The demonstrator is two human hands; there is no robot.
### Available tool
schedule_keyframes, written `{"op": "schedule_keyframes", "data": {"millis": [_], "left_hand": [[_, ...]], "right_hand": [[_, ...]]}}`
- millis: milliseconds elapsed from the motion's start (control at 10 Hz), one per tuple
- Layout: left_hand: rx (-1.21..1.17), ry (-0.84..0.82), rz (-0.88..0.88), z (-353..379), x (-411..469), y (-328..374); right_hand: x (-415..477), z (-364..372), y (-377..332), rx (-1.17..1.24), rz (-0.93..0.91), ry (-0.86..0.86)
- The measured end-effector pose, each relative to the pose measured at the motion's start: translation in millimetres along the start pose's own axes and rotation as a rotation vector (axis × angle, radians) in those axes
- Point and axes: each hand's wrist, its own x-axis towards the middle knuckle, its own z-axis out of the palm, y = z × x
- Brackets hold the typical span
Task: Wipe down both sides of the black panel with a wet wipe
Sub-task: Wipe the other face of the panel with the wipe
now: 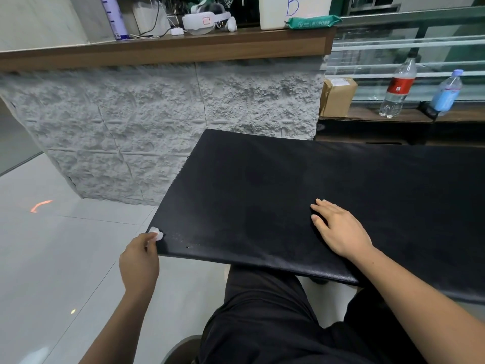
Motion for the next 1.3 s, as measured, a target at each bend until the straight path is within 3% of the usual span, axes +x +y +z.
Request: {"op": "schedule_keyframes", "data": {"millis": [400,900,1100,1300], "left_hand": [[-0.046,-0.122,0.348,12,-84,64],[-0.165,-0.294,0.827,31,-125,132],[-0.179,-0.384,0.929,34,-130,159],[-0.147,-0.403,0.862,33,-114,158]], "right_hand": [[-1,-1,-2,0.002,-0.005,0.0],[-1,-1,-2,-0.002,0.006,-0.005],[-1,0,-2,0.002,0.008,-0.005],[-1,-1,-1,0.003,0.0,-0.012]]}}
